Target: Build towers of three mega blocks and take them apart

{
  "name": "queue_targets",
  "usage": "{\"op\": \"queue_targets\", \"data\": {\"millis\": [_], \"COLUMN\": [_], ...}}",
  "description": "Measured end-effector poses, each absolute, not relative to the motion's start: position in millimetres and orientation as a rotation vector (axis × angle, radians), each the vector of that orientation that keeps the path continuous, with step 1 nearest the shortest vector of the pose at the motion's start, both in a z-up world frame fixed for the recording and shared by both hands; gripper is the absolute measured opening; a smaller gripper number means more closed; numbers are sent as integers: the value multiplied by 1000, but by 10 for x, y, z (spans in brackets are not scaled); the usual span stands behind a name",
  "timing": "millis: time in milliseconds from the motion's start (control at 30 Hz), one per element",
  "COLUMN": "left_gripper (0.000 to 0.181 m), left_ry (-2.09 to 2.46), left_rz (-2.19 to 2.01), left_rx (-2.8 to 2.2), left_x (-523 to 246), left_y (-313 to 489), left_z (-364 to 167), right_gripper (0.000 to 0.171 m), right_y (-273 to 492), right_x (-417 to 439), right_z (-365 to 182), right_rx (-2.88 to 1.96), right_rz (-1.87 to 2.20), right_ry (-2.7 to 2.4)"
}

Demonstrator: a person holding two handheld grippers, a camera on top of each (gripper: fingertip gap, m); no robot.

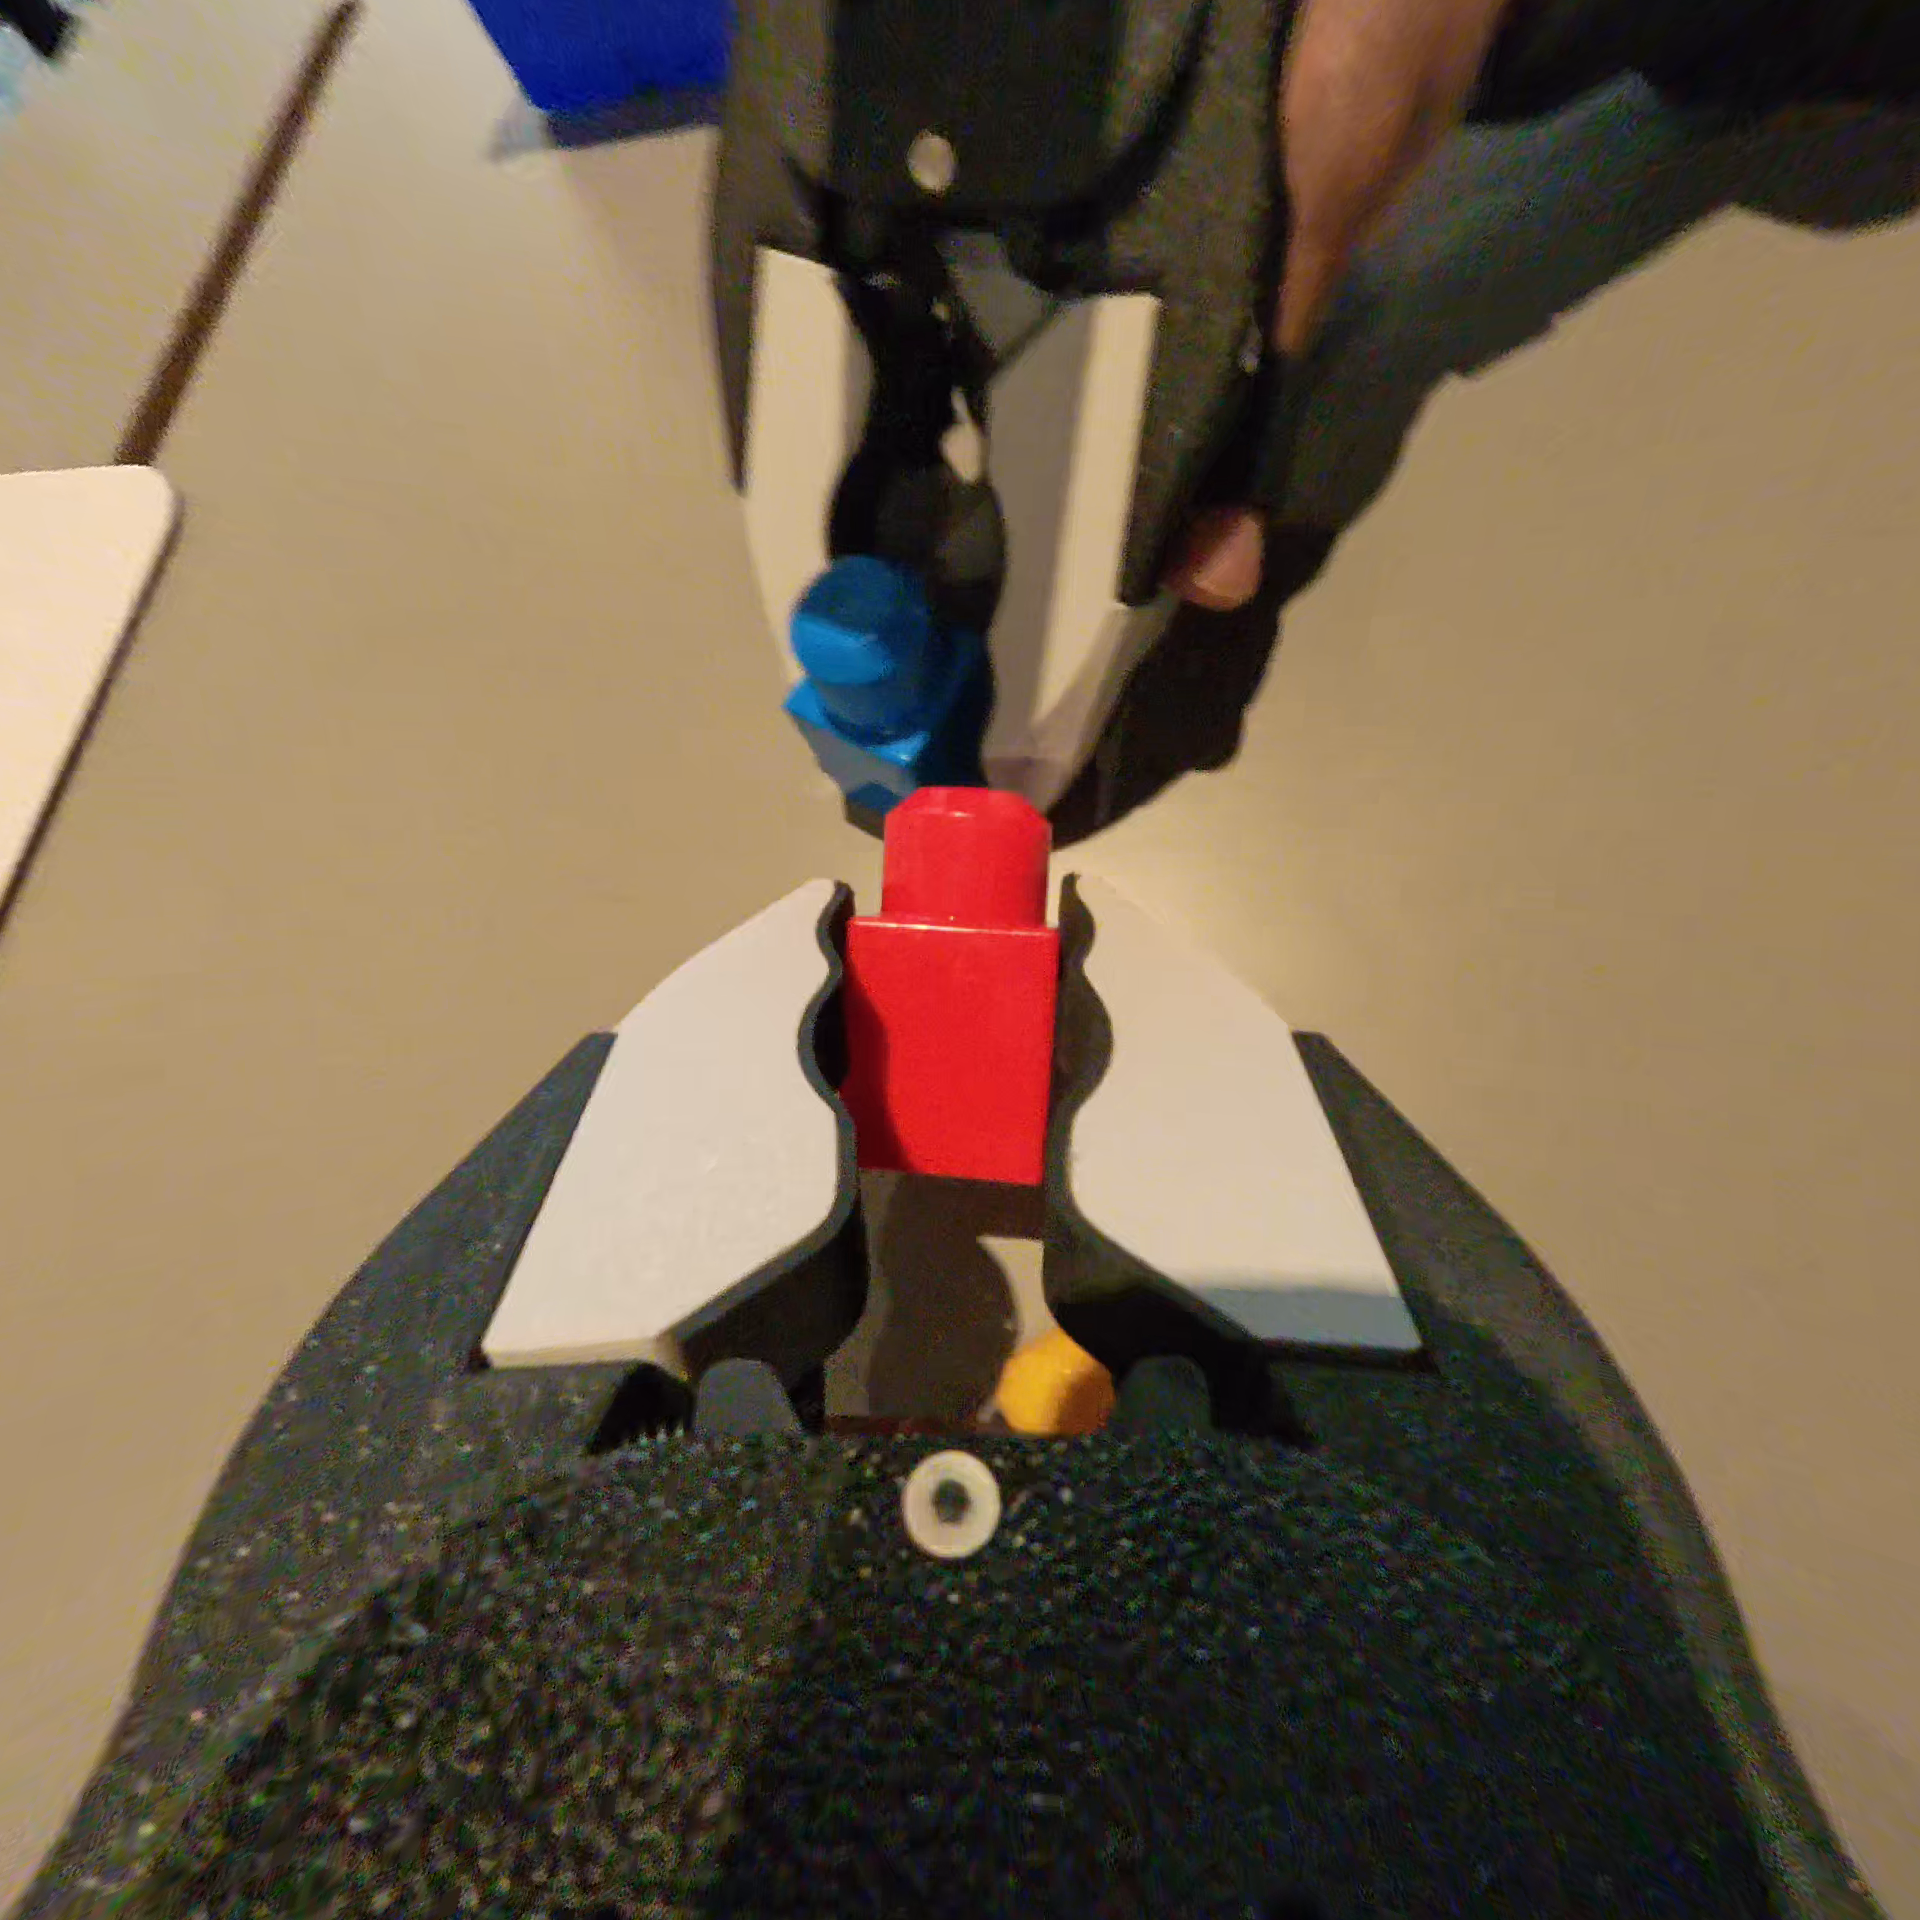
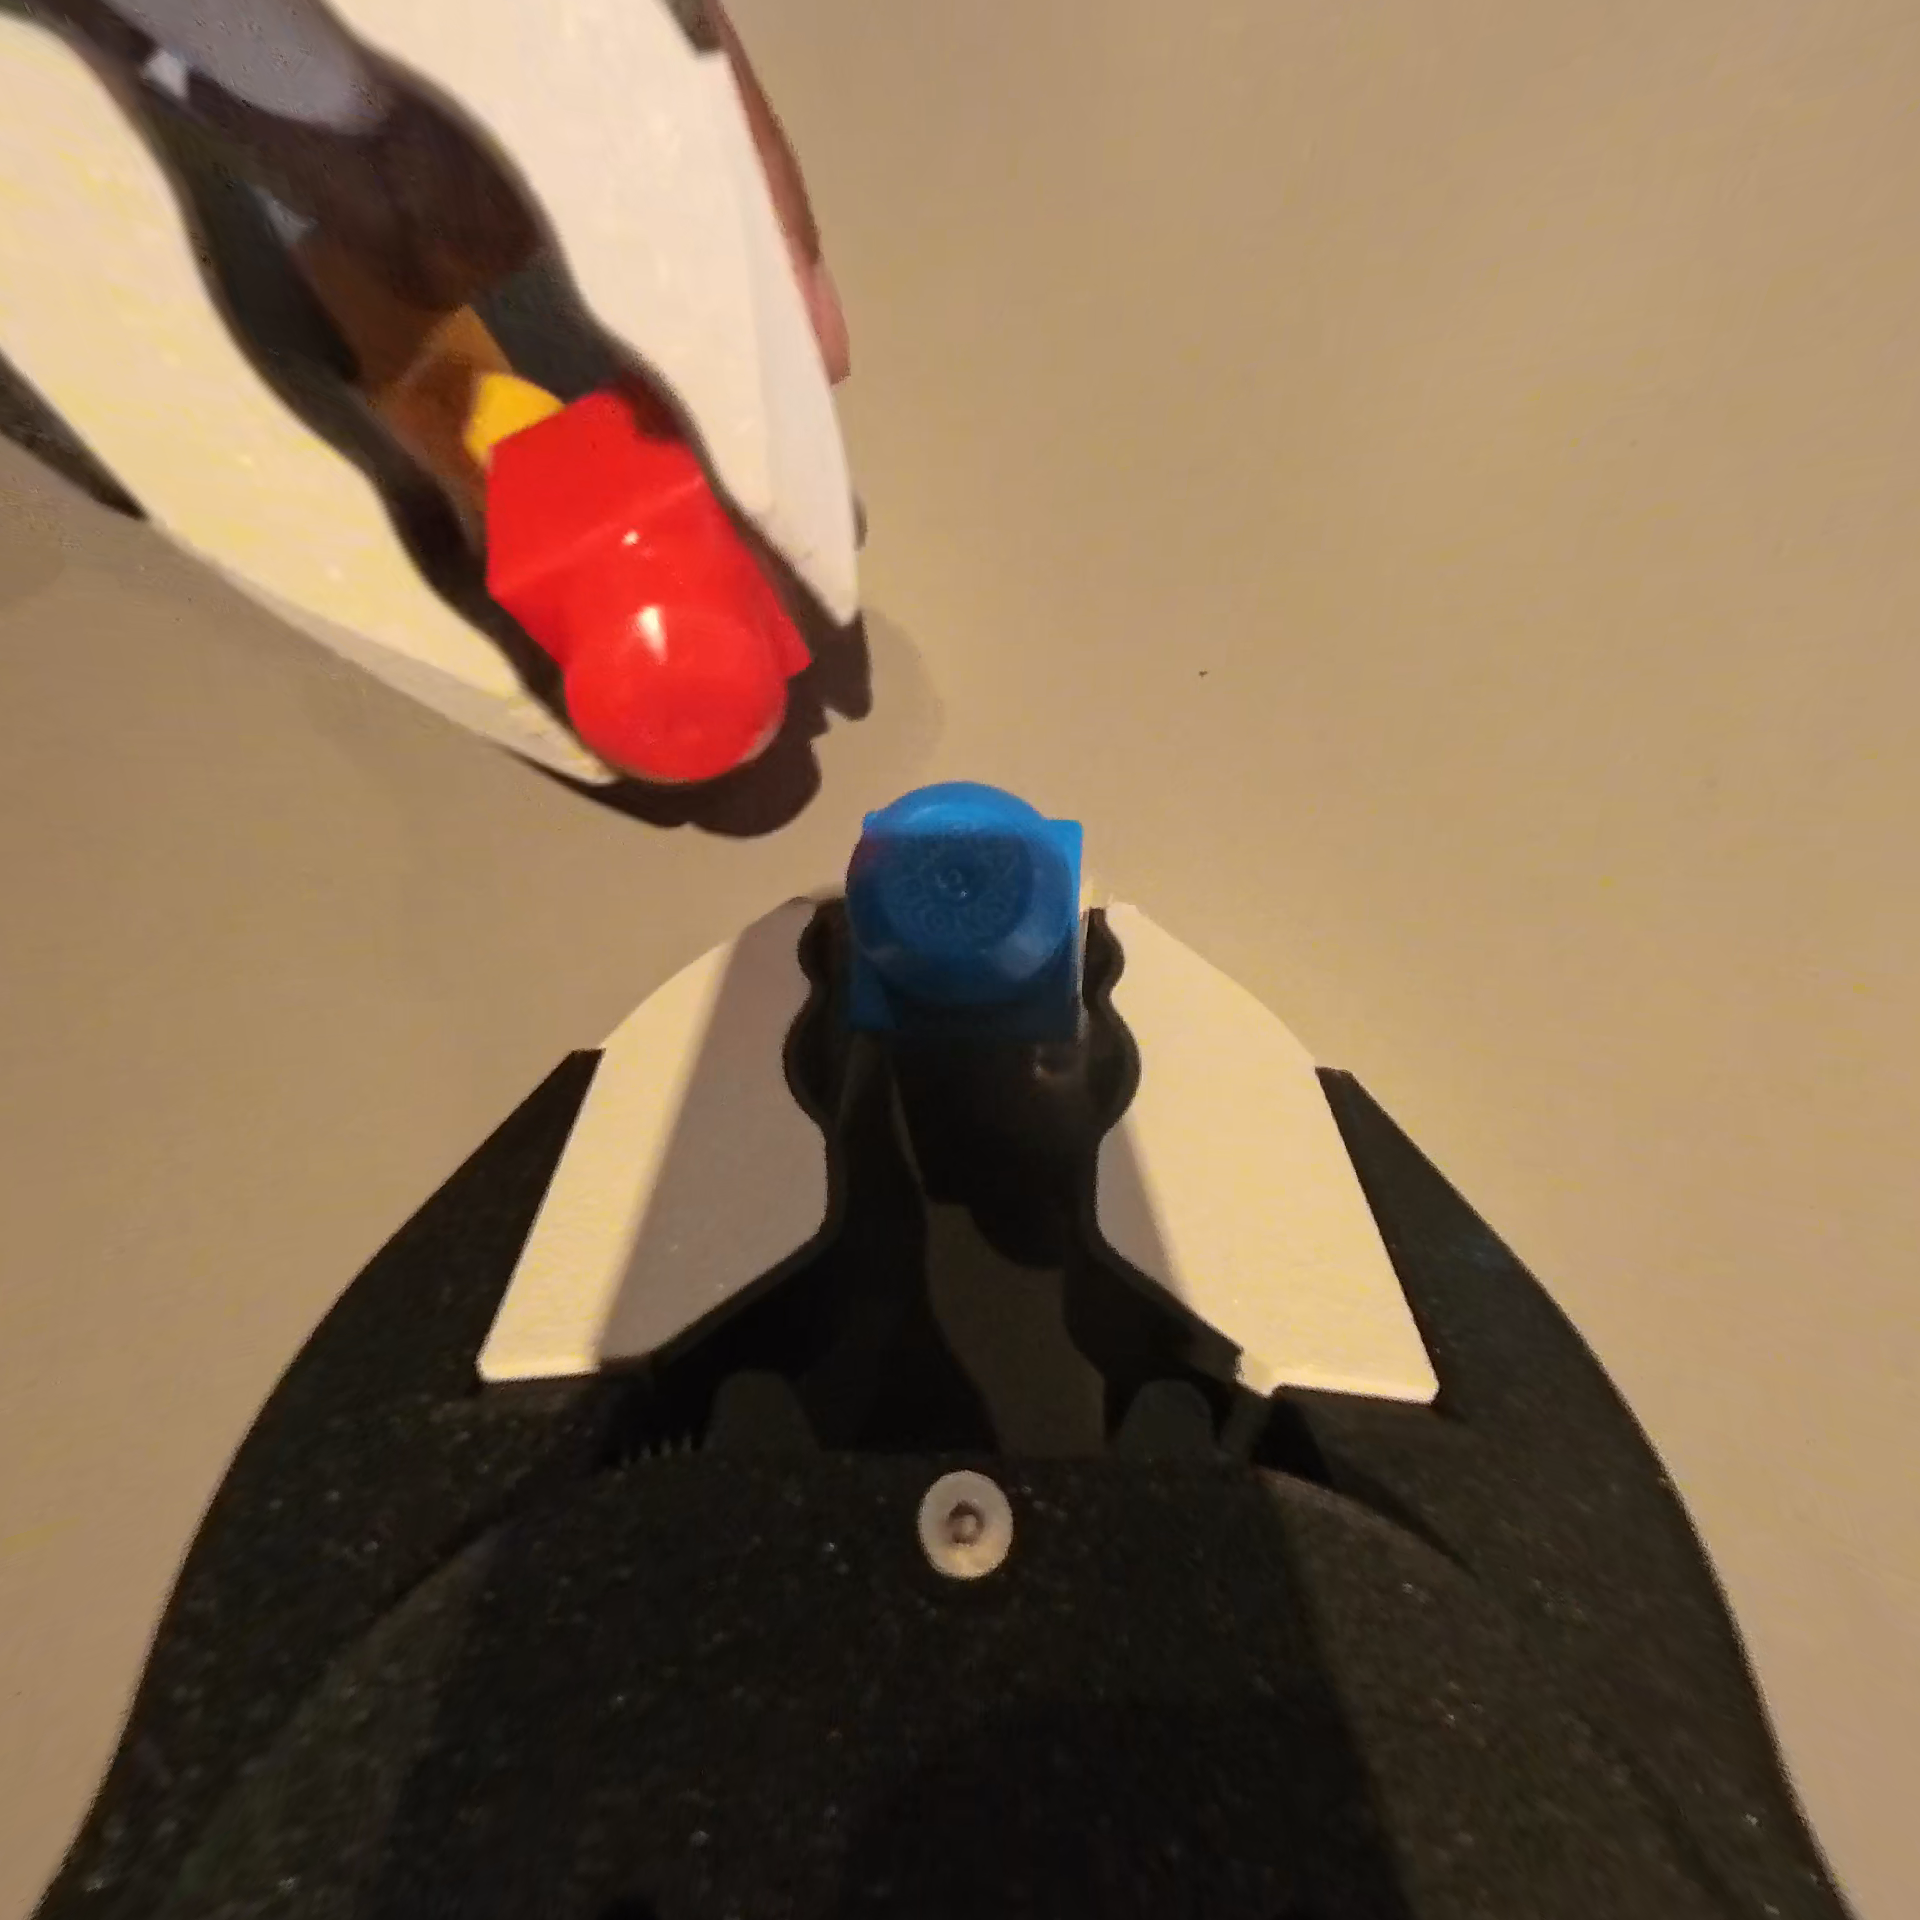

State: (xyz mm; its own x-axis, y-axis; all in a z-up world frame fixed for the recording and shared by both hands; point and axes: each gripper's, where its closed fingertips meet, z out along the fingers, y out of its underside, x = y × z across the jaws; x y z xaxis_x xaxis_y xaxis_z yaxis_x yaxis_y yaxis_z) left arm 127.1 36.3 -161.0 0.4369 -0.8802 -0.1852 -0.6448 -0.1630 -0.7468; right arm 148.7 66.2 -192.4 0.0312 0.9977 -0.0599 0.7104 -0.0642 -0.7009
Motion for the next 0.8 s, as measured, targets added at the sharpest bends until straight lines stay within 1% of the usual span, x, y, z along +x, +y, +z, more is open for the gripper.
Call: {"op": "queue_targets", "data": {"millis": [133,267,367,567,667,800], "left_gripper": [36,37,37,37,37,37], "left_ry": [1196,1095,1034,1001,1034,1086], "left_rz": [-381,-460,-529,-650,-696,-784], "left_rx": [-1892,-1847,-1789,-1773,-1773,-1744], "left_x": [1208,1188,1168,1148,1188,1301], "left_y": [466,533,578,570,503,375], "left_z": [-1554,-1440,-1390,-1407,-1418,-1396], "right_gripper": [48,54,58,58,54,45], "right_y": [653,630,601,573,539,408], "right_x": [1491,1489,1477,1441,1420,1393], "right_z": [-1923,-1875,-1777,-1505,-1351,-1189], "right_rx": [-1822,-1792,-1721,-1586,-1482,-1309], "right_rz": [774,821,886,1030,1048,1008], "right_ry": [-1734,-1735,-1726,-1644,-1616,-1630]}}
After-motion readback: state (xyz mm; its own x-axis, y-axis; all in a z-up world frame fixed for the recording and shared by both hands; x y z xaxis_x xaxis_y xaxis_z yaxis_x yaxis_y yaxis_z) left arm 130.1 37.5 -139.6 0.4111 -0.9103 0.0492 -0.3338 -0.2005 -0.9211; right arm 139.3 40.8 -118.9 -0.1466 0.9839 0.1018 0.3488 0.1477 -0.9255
